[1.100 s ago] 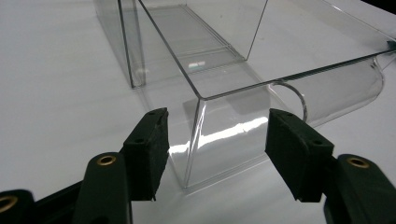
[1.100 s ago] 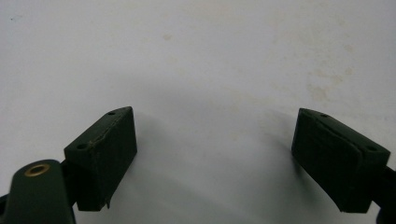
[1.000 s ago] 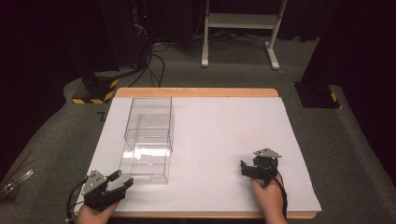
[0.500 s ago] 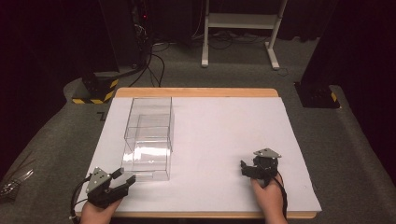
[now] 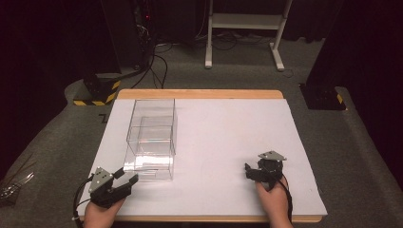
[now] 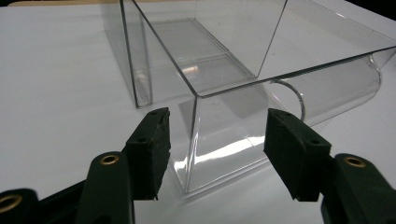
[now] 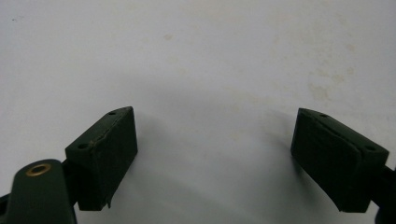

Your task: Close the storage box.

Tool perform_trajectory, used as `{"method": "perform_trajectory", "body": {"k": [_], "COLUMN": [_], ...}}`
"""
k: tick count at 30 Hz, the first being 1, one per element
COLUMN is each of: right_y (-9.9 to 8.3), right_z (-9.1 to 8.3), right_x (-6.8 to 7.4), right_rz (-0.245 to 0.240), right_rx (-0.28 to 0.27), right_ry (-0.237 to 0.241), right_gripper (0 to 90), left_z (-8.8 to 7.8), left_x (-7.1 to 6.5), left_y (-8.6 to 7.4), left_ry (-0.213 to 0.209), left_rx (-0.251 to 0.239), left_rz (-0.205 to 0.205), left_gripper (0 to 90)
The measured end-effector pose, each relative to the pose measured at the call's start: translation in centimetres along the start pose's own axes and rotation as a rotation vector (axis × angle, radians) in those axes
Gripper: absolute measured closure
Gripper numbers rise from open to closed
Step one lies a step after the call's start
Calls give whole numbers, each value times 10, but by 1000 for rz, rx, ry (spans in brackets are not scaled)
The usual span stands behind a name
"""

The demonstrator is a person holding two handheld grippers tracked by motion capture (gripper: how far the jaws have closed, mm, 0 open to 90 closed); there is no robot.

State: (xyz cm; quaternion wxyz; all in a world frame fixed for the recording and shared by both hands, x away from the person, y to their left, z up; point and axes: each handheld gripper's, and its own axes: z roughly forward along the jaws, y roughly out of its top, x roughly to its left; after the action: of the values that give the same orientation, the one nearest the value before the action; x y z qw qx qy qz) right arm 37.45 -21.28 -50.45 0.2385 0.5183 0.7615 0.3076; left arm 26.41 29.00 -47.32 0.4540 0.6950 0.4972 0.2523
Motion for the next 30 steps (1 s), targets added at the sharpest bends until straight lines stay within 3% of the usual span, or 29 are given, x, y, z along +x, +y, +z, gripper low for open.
{"method": "perform_trajectory", "body": {"k": [30], "right_y": [0], "right_z": [-1], "right_x": [1], "right_rz": [-5], "right_rx": [-2], "right_ry": [-2], "right_gripper": [154], "left_z": [10], "left_x": [9], "left_y": [7], "left_ry": [4], "left_rx": [33], "left_rz": [-19], "left_gripper": [446]}}
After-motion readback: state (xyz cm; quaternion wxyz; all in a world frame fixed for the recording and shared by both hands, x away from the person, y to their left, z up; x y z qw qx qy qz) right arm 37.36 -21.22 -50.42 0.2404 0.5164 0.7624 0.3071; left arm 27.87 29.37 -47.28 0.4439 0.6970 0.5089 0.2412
